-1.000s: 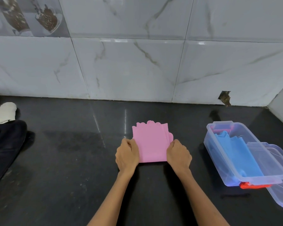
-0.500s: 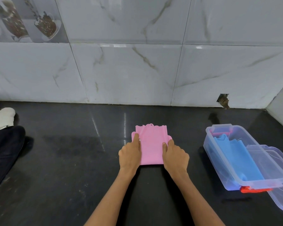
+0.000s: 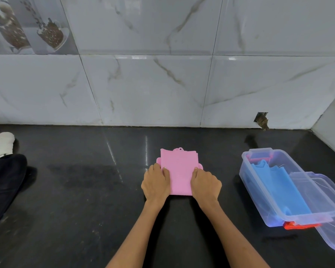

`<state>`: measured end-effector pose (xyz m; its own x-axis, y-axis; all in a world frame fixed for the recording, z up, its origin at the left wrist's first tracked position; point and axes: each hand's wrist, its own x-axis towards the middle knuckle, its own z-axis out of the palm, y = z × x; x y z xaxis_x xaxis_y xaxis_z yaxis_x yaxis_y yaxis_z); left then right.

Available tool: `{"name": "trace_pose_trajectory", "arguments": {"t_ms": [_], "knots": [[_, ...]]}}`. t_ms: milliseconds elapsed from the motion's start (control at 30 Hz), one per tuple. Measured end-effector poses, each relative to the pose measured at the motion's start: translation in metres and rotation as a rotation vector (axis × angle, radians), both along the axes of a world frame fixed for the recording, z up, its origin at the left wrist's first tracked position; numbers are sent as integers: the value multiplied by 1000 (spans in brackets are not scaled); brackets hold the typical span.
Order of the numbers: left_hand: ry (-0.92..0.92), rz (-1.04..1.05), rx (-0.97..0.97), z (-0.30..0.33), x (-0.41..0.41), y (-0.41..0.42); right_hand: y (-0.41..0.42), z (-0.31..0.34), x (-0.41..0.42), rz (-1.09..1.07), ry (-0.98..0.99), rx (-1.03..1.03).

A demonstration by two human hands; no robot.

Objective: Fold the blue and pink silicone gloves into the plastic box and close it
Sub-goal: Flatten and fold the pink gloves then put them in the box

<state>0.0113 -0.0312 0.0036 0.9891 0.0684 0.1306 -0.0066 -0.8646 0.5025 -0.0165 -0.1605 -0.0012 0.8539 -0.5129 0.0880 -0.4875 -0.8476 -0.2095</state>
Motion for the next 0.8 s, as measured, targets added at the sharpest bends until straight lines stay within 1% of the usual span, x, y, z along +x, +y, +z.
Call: {"name": "trace_pose_trajectory", "arguments": {"t_ms": [67,167,367,500,567,600,667,733,767,800], "knots": [[-8,-32,11,0,0,1,0,-1,1,-3,1,7],[45,-26,124,3,-1,0,-1,-2,0,-9,-2,26],[199,107,211,2,-4,-3,1,-4,0,-18,-40,71],[237,216,279,4,-5,-4,3,-7,-3,-47,-122,53],[226,237,284,2,-6,-5,3,-9,-2,-86,-135,88],[221,212,260,0,-4,-6,4,-9,-1,-80,-135,128],[217,145,153,-2,-1,-9,5,-8,3,-29,-150,201],[198,104,-20,-1,2,-8,4,-4,6,17,-125,252],[184,81,-127,0,3,-7,2,-2,7,32,-103,304],[181,48,-252,0,4,-5,0,-1,7,47,-96,404]]}}
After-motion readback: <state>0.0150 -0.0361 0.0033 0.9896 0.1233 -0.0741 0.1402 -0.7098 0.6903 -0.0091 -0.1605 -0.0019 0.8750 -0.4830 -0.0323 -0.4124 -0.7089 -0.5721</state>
